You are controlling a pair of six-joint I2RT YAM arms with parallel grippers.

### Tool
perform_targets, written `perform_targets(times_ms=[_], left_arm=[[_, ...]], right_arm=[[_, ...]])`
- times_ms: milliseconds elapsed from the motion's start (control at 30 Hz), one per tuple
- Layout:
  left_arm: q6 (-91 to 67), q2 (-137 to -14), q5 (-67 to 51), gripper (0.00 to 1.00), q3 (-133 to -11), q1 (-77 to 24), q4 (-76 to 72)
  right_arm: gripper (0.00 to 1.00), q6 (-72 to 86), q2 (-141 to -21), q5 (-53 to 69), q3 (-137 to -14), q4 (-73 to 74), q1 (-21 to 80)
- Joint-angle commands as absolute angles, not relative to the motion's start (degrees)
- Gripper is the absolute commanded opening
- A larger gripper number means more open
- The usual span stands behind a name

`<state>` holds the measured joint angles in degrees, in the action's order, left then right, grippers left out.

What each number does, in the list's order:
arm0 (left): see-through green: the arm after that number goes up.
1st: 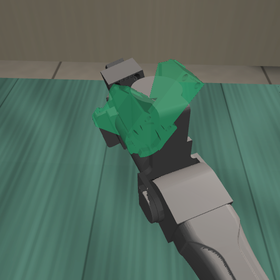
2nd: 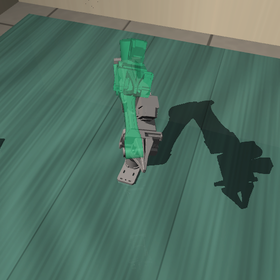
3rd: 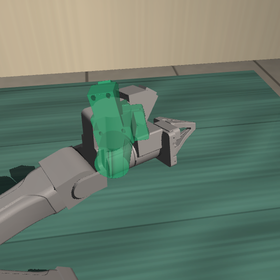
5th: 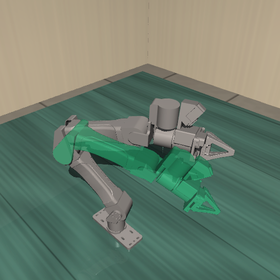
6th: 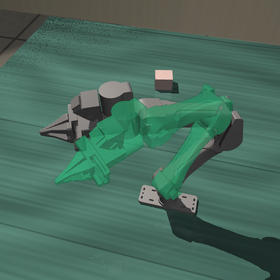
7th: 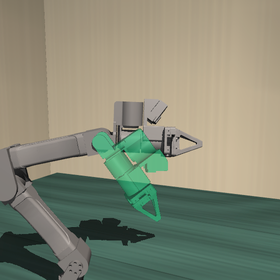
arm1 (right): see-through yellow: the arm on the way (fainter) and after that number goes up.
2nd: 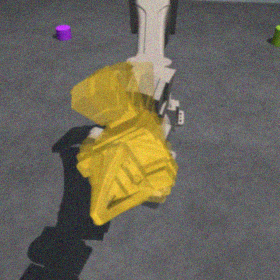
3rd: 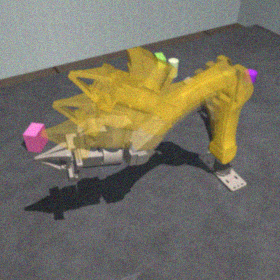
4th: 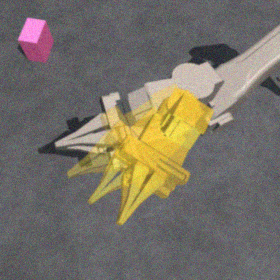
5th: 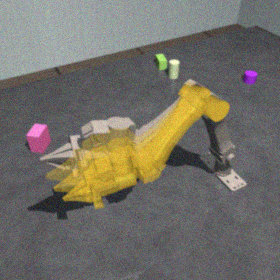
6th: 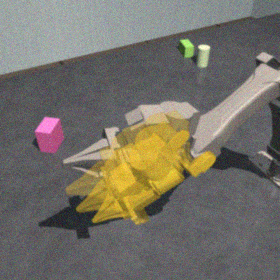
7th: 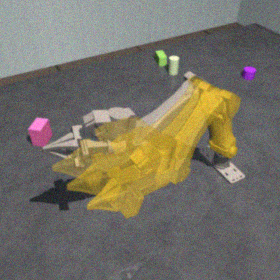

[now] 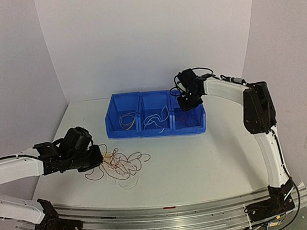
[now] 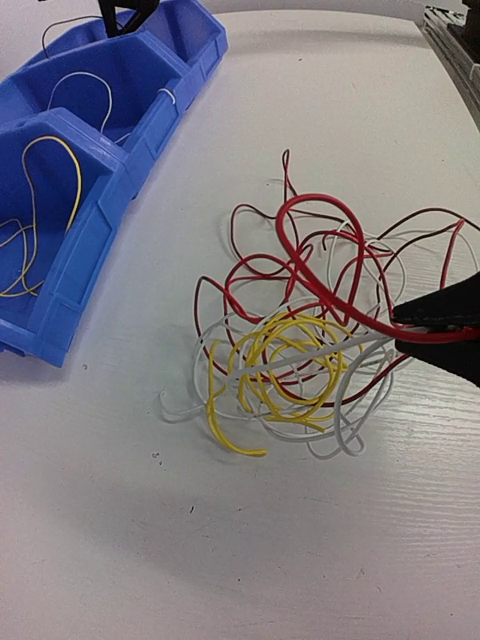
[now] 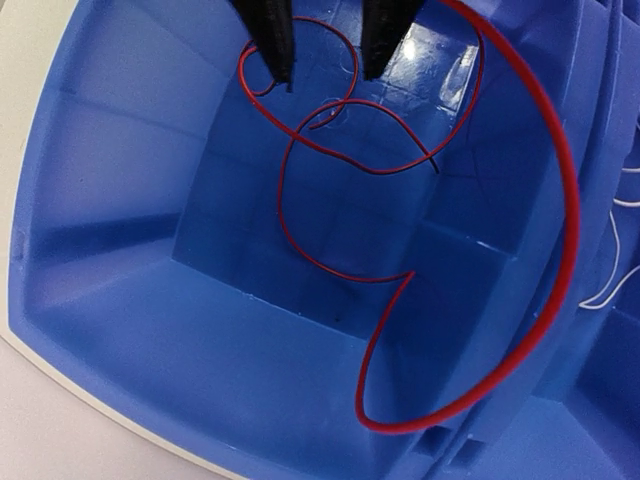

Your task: Untangle the cables

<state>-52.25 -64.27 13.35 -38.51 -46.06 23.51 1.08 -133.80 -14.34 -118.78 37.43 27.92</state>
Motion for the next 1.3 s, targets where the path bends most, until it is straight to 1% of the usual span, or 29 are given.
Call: perform_targets(times_ms=[0, 167, 300, 367, 500, 600, 700, 800, 867, 1067, 1233, 1267], left_arm=[[-51.38, -62.09, 12.50, 0.00, -37.85, -45.92, 21.41], [-51.29, -62.22, 11.49, 0.00, -37.43, -45.88, 20.02], [-50.54, -62.51, 10.30, 0.00, -37.48, -45.89, 18.57], [-50.10, -62.76, 9.80, 0.00, -37.53, -45.89, 17.93], [-49.29, -63.60, 8.76, 0.00, -38.00, -45.89, 17.00], [-48.88, -64.43, 7.79, 0.00, -38.48, -45.96, 16.46], [-48.72, -65.33, 7.09, 0.00, -38.82, -45.97, 15.88], [-48.61, -66.09, 6.39, 0.00, -39.00, -45.97, 15.24], [-48.55, -66.47, 5.93, 0.00, -39.10, -45.96, 14.84], [-46.43, -67.96, 2.44, 0.00, -39.25, -45.97, 12.19], [-44.17, -70.51, -2.13, 0.00, -39.92, -45.97, 9.54], [-44.07, -71.03, -2.19, 0.00, -40.32, -45.97, 9.71]], right_arm=[[0.29, 1.23, -129.33, -15.03, -119.97, 38.74, 28.20], [0.40, 0.98, -123.75, -13.44, -117.37, 38.90, 28.42], [0.57, -1.52, -118.74, -9.94, -114.17, 39.08, 28.71], [0.64, -2.40, -115.63, -6.14, -111.79, 39.14, 28.82], [0.75, -5.47, -110.44, 4.70, -107.17, 39.19, 28.90], [0.77, -6.16, -108.18, 11.30, -104.82, 39.18, 28.86], [0.78, -5.61, -106.73, 14.92, -103.04, 39.16, 29.16], [0.79, -5.72, -106.23, 15.68, -101.64, 39.18, 30.07], [0.79, -6.71, -106.24, 14.05, -100.51, 39.19, 31.25], [0.81, -16.94, -106.54, 18.50, -95.07, 39.14, 37.80], [0.82, -24.19, -111.30, 20.78, -94.13, 39.13, 44.54], [0.82, -27.15, -112.39, 19.43, -94.09, 39.08, 45.74]])
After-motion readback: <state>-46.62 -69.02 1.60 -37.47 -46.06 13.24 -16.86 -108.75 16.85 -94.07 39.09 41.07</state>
